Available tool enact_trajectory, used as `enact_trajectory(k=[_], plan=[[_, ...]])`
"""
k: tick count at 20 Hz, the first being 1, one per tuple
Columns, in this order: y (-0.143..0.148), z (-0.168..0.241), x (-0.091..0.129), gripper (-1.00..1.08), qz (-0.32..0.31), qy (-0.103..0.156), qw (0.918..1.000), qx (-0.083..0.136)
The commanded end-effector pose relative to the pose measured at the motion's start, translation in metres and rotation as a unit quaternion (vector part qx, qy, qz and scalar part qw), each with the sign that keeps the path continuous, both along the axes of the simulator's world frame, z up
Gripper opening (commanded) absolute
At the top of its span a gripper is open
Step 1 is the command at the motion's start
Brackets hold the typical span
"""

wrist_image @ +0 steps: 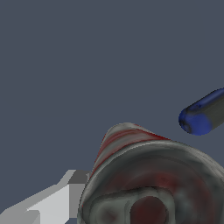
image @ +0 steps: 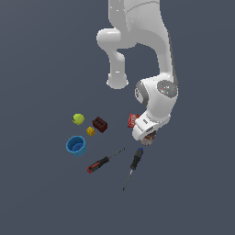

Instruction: Pick up a designated object from a clutter of objects.

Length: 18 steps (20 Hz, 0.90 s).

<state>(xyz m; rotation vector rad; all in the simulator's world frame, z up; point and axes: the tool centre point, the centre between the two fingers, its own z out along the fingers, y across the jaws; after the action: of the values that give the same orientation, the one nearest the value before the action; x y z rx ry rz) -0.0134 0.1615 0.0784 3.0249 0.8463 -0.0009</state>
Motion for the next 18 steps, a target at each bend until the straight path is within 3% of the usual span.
enact_trajectory(k=[1,10,18], plan=[[-0.002,0.002,0.000,-1.00,0.000,0.000,1.0000,0.000],[-0.028,0.026,-0.008,-1.00,0.000,0.000,1.0000,0.000],[-0.079,0.074,-0.022,-1.00,0.000,0.000,1.0000,0.001]])
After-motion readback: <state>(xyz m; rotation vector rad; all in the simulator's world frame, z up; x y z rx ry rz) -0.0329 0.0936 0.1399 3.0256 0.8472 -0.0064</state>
